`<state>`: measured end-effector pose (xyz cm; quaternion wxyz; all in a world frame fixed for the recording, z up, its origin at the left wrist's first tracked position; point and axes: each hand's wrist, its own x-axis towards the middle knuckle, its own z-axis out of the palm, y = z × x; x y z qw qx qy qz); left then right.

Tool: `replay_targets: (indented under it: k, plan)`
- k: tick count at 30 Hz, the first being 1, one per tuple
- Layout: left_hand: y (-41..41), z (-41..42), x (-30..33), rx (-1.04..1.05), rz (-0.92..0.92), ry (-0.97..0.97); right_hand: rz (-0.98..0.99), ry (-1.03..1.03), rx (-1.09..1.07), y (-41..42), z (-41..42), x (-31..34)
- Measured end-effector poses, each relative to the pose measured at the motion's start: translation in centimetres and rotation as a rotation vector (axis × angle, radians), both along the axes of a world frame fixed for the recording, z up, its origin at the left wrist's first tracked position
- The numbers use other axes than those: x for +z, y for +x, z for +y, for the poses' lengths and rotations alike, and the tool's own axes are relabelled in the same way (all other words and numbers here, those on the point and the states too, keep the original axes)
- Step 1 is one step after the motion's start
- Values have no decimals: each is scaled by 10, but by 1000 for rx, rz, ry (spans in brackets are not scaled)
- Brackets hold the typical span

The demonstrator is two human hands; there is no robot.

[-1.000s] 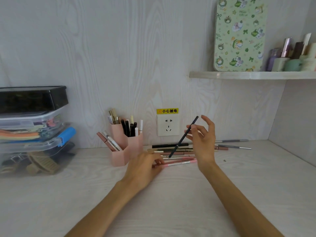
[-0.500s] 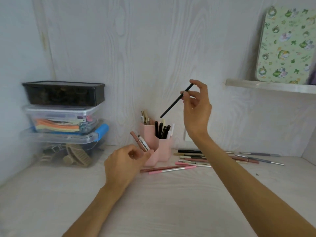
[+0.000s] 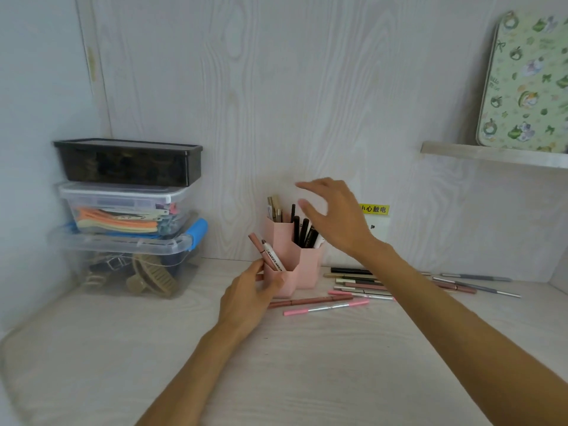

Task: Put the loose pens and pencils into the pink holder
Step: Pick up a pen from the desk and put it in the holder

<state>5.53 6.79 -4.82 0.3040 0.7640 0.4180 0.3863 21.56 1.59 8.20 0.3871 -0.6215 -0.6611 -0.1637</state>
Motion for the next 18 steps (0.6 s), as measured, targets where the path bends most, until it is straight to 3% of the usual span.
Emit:
replay_targets:
  k: [2,6,9,14,18]
  plan:
    - [-1,1,1,-19,-45,-40,110,114,68,7,-27,-15]
    - [-3,0,3,-66,-160,-110,112,-361,180,19,-60,-65]
    - [-3,-3,4,-73,-218,-119,-21,-480,146,26,-62,-98]
    - [-6,-2,7,-39,-289,-183,-103,-427,180,27,-62,-100]
    - [-7,-4,8,-67,-335,-212,332,-50,237,22,-69,-66]
